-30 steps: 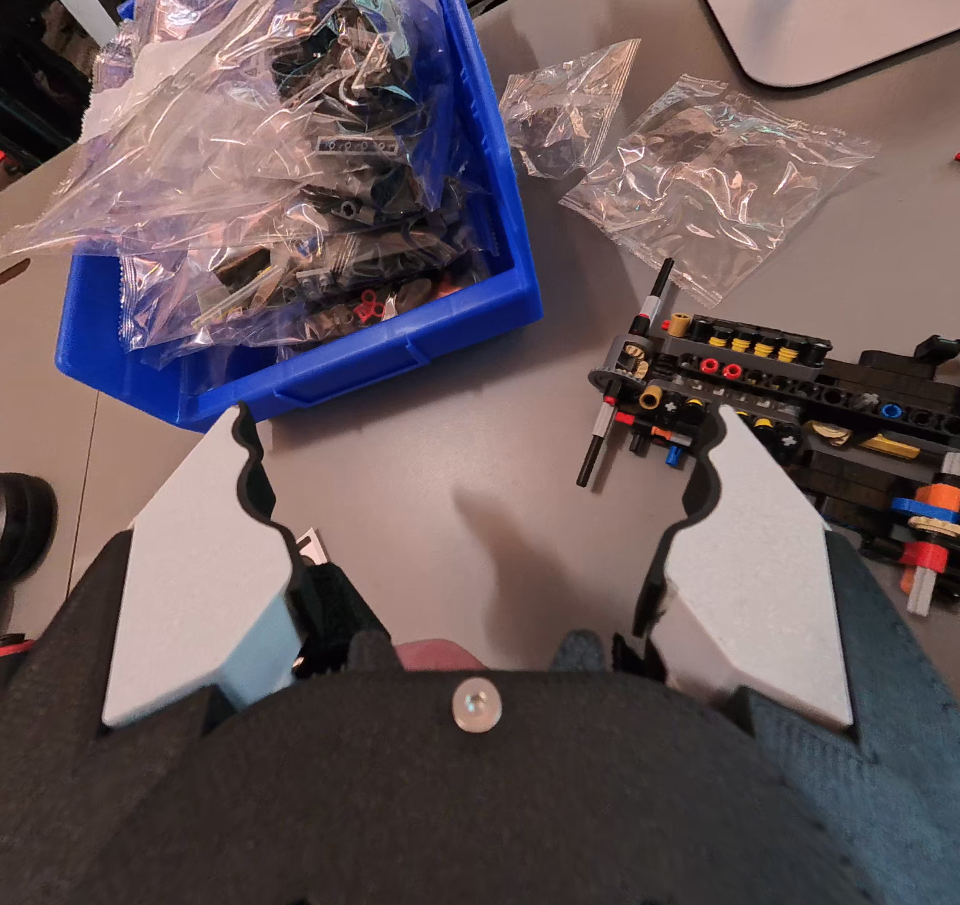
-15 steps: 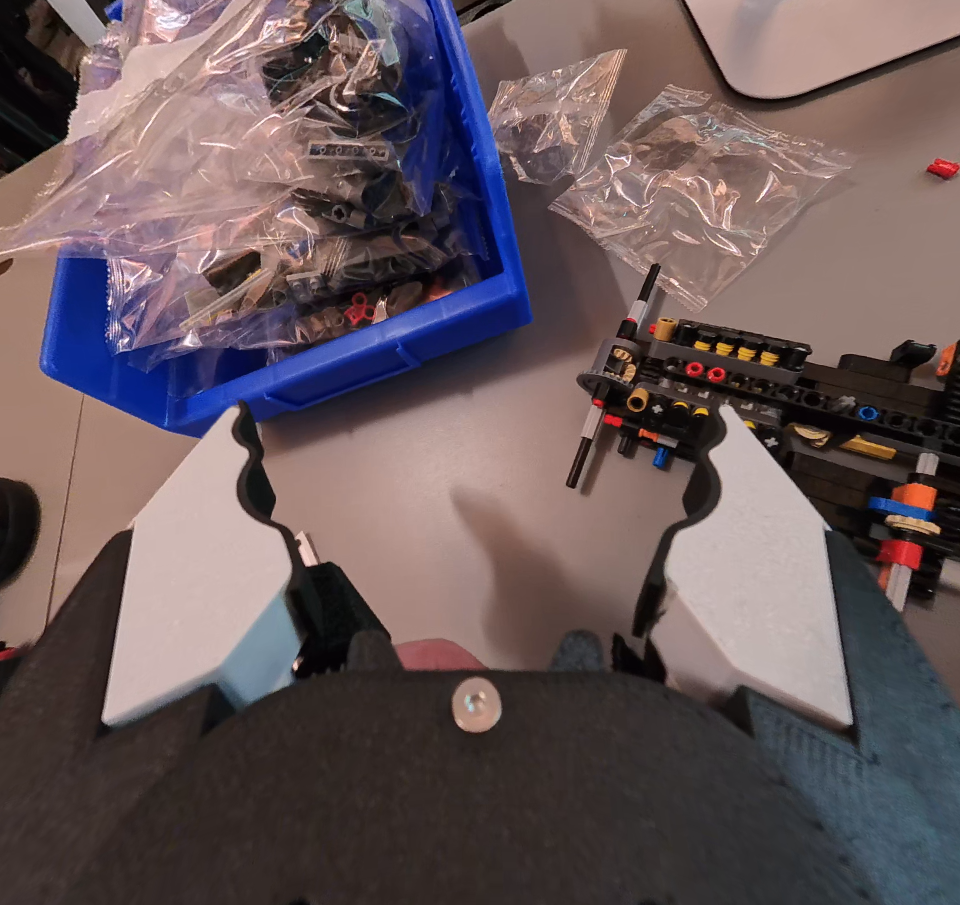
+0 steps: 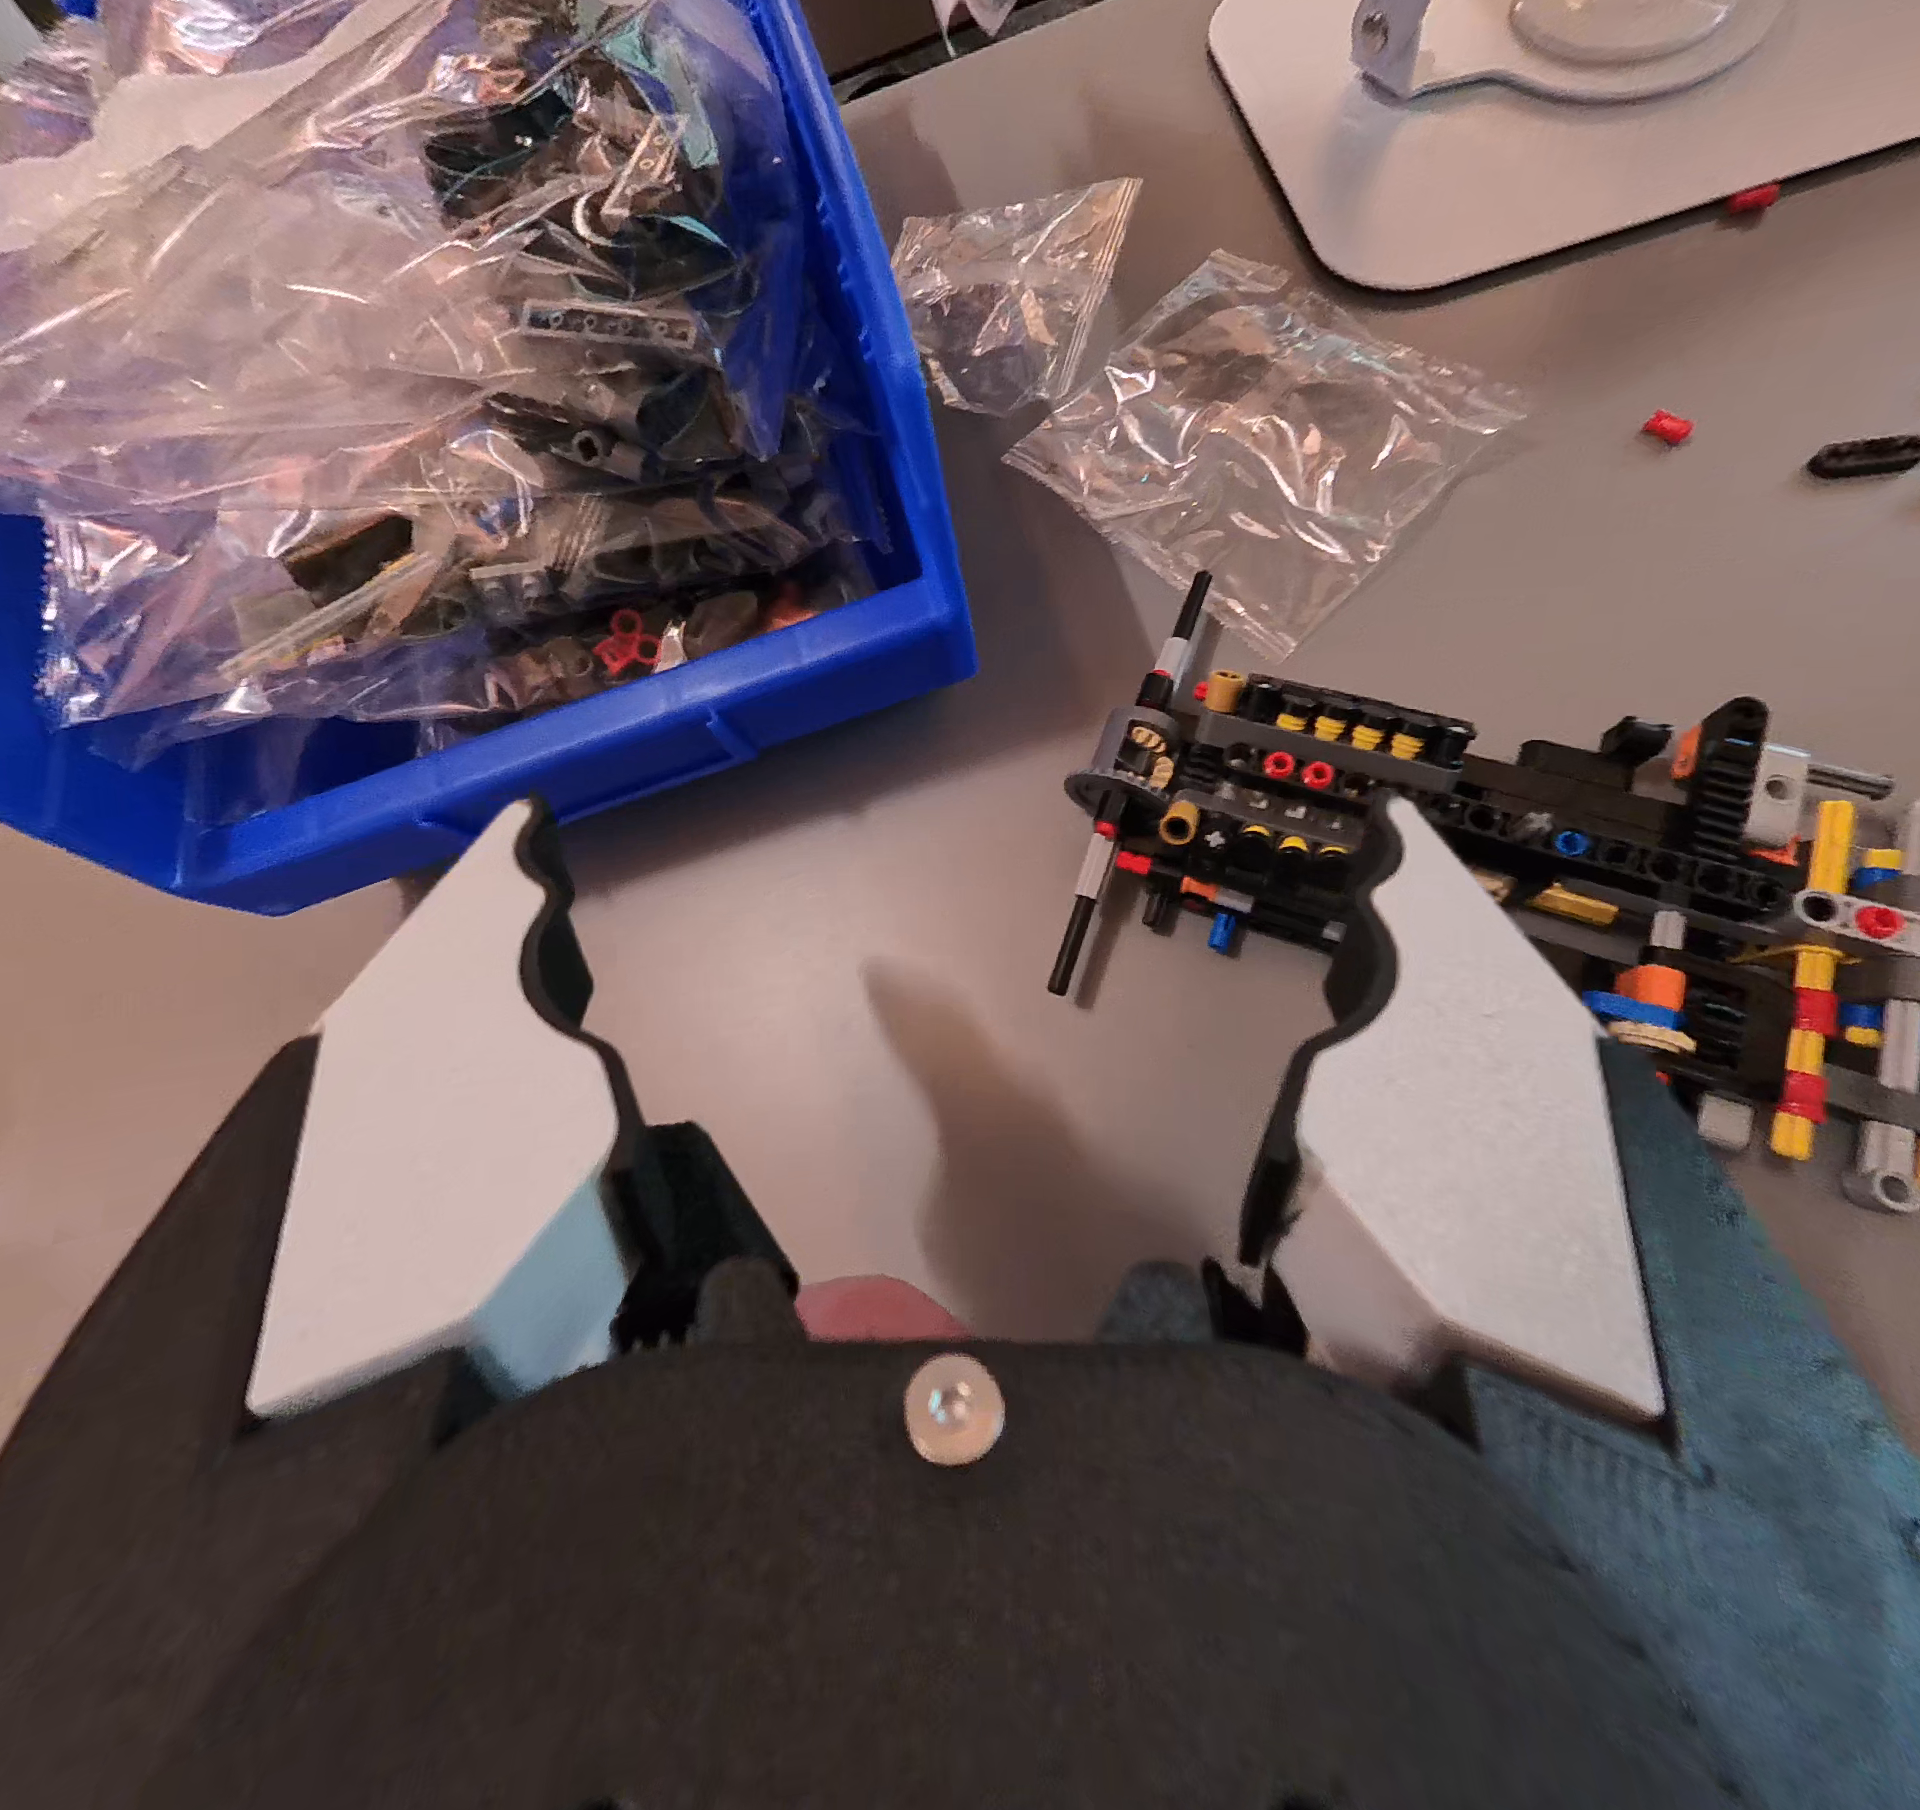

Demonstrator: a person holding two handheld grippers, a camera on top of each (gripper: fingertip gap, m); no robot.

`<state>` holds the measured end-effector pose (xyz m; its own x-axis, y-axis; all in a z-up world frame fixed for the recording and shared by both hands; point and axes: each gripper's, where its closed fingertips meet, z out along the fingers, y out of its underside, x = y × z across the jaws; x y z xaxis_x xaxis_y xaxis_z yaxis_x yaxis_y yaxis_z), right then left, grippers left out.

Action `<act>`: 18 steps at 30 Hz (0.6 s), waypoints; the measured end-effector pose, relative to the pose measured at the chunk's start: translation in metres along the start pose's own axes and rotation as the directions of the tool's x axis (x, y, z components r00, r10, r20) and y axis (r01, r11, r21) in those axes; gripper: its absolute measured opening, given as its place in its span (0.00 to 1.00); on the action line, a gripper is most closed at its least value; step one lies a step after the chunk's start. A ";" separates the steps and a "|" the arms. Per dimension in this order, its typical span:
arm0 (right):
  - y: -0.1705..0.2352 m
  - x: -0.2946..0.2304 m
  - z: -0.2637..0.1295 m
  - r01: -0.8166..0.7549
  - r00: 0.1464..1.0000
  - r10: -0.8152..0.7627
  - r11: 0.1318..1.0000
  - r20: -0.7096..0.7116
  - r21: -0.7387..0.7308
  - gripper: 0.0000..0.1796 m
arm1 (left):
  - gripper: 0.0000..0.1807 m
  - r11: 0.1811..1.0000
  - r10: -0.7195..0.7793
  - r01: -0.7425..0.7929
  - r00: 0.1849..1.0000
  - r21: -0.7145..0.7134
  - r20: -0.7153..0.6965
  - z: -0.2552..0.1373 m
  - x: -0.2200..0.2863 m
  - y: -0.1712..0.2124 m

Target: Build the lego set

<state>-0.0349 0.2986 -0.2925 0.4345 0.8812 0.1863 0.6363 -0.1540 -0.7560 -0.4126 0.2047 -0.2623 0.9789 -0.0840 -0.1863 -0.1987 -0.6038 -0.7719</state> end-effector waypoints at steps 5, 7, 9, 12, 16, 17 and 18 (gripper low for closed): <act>0.003 0.006 0.000 -0.048 0.999 0.048 0.999 0.004 0.004 0.64 | 0.64 1.000 -0.026 0.026 0.996 0.004 -0.082 -0.006 0.006 0.002; 0.007 0.009 0.001 -0.060 0.998 0.060 0.998 -0.003 -0.008 0.67 | 0.69 0.998 -0.057 0.058 0.993 0.008 -0.107 -0.007 0.006 0.004; 0.012 0.013 0.002 -0.073 0.997 0.073 0.997 -0.010 -0.030 0.70 | 0.70 0.997 -0.083 0.083 0.985 -0.005 -0.149 -0.008 0.008 0.008; 0.016 0.016 0.003 -0.104 0.995 0.104 0.994 -0.007 -0.042 0.74 | 0.69 0.993 -0.113 0.109 0.974 -0.033 -0.194 -0.006 0.011 0.018; 0.017 0.018 0.003 -0.110 0.994 0.110 0.993 -0.012 -0.039 0.77 | 0.75 0.992 -0.129 0.128 0.970 -0.019 -0.207 -0.002 0.012 0.019; 0.016 0.018 0.003 -0.108 0.994 0.107 0.993 -0.011 -0.038 0.77 | 0.76 0.991 -0.130 0.131 0.972 -0.010 -0.198 -0.002 0.011 0.017; 0.016 0.017 0.003 -0.105 0.994 0.105 0.994 -0.009 -0.037 0.77 | 0.76 0.992 -0.127 0.129 0.973 -0.002 -0.193 -0.002 0.010 0.015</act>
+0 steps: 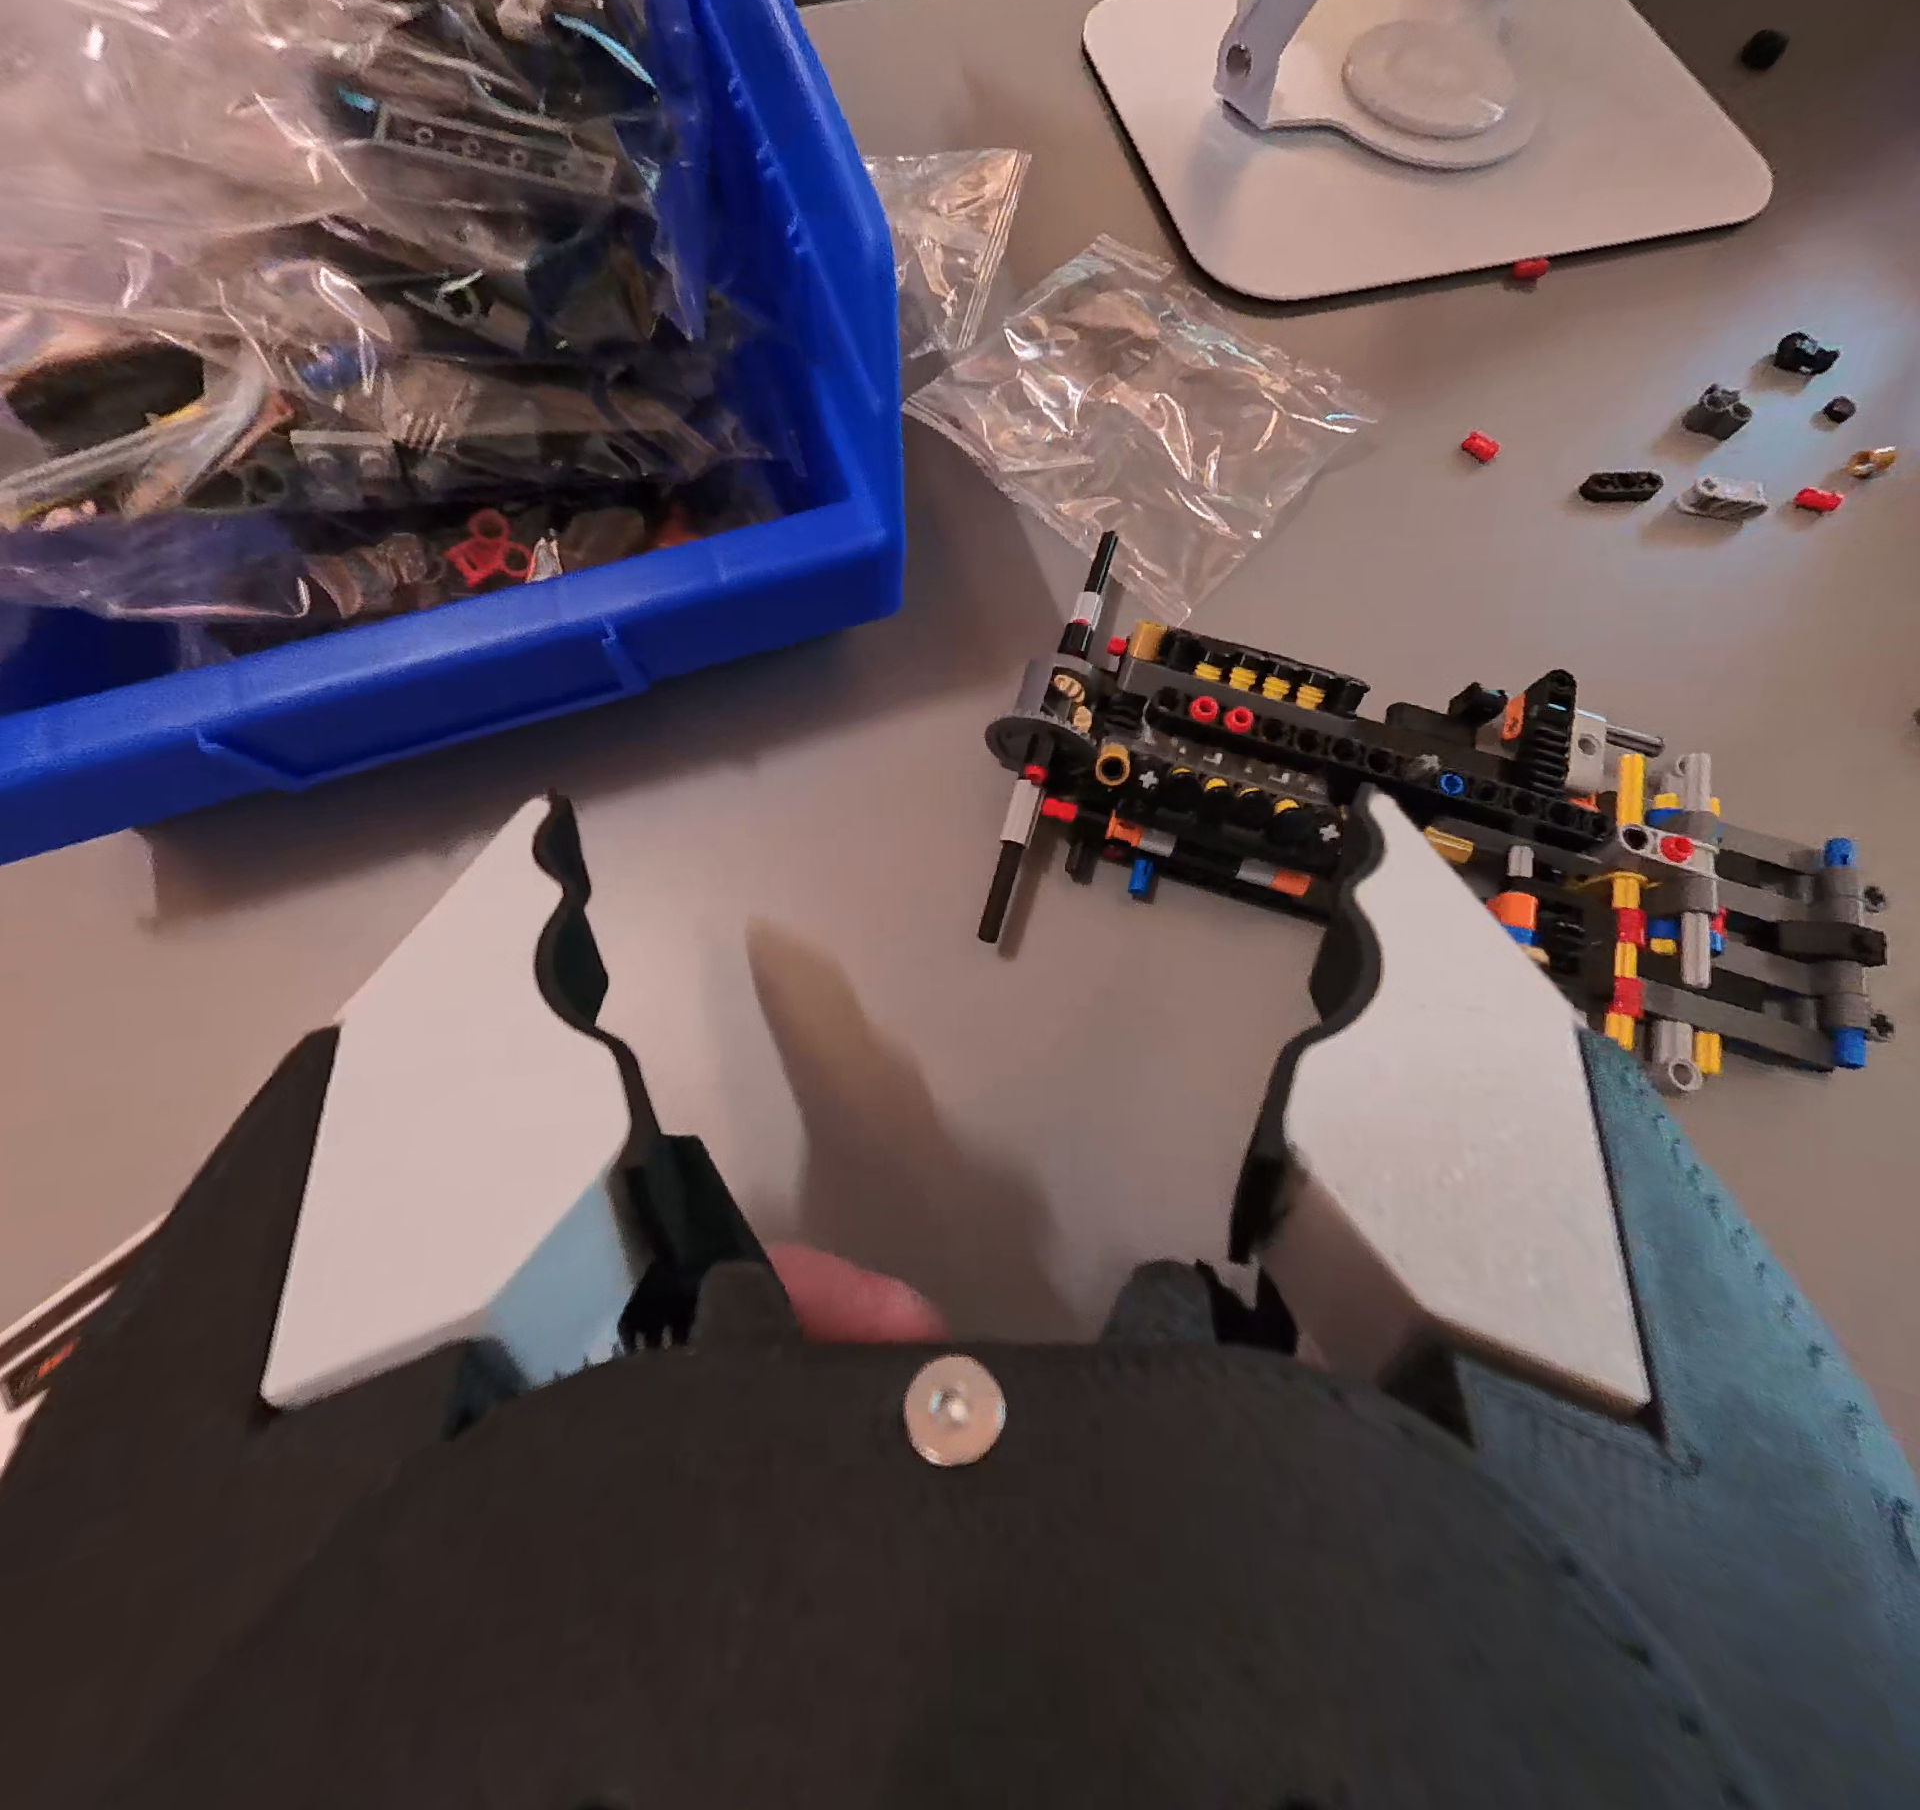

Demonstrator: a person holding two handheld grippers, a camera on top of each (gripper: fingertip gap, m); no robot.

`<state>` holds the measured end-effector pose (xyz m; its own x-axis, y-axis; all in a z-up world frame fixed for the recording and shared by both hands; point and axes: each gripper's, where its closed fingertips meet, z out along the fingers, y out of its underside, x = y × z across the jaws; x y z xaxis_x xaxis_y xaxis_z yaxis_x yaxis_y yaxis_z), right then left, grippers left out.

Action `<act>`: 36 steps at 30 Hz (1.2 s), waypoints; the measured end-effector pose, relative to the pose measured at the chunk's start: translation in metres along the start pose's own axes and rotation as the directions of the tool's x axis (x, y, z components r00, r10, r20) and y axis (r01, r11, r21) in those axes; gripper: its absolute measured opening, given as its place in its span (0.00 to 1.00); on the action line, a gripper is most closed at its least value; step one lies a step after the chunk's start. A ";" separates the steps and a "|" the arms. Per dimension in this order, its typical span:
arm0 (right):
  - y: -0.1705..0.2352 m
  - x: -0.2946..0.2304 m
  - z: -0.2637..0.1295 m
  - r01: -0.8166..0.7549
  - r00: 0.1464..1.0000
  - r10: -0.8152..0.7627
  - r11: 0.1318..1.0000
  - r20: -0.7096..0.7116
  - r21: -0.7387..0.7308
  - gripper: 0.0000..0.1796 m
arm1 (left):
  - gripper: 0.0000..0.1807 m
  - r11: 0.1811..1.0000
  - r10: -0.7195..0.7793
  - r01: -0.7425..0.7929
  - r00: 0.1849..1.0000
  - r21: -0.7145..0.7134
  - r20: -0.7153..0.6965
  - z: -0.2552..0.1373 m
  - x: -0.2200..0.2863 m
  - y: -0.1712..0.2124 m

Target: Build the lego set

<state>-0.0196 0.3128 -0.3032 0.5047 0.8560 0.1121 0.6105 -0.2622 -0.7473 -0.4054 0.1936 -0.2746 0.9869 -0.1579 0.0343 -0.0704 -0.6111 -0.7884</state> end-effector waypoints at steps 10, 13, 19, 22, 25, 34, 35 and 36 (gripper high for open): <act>-0.001 -0.008 0.000 0.034 0.999 -0.034 0.999 0.029 0.003 0.73 | 0.67 0.998 0.023 -0.024 1.000 -0.063 -0.016 0.002 0.002 0.013; 0.000 -0.007 0.000 0.027 0.999 -0.027 1.000 0.031 0.003 0.73 | 0.69 0.998 0.000 -0.002 1.000 -0.067 -0.025 0.003 0.002 0.015; 0.000 -0.008 0.001 0.027 0.999 -0.027 1.000 0.035 0.001 0.73 | 0.72 0.995 0.001 -0.003 1.000 -0.097 -0.019 0.004 -0.001 0.023; 0.001 -0.010 0.002 0.033 0.999 -0.033 0.999 0.038 -0.005 0.73 | 0.72 0.992 0.006 -0.007 1.000 -0.126 -0.014 0.007 -0.002 0.030; 0.001 -0.010 0.002 0.031 0.999 -0.031 0.999 0.041 -0.007 0.73 | 0.76 0.990 -0.018 0.015 1.000 -0.141 -0.019 0.012 -0.002 0.037; 0.003 -0.009 0.002 0.028 0.999 -0.027 1.000 0.041 -0.012 0.73 | 0.87 0.990 -0.034 0.035 0.999 -0.140 0.008 0.017 -0.011 0.044; 0.003 -0.009 0.003 0.029 0.999 -0.028 1.000 0.042 -0.013 0.73 | 0.87 0.990 -0.033 0.034 0.999 -0.135 0.011 0.016 -0.012 0.042; 0.004 -0.010 0.003 0.030 0.999 -0.029 0.999 0.043 -0.014 0.73 | 0.87 0.991 -0.032 0.034 0.999 -0.133 0.012 0.015 -0.012 0.041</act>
<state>-0.0240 0.3050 -0.3089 0.4601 0.8816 0.1056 0.6340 -0.2430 -0.7342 -0.4176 0.1821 -0.3170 0.9902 -0.1290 0.0526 -0.0560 -0.7139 -0.6980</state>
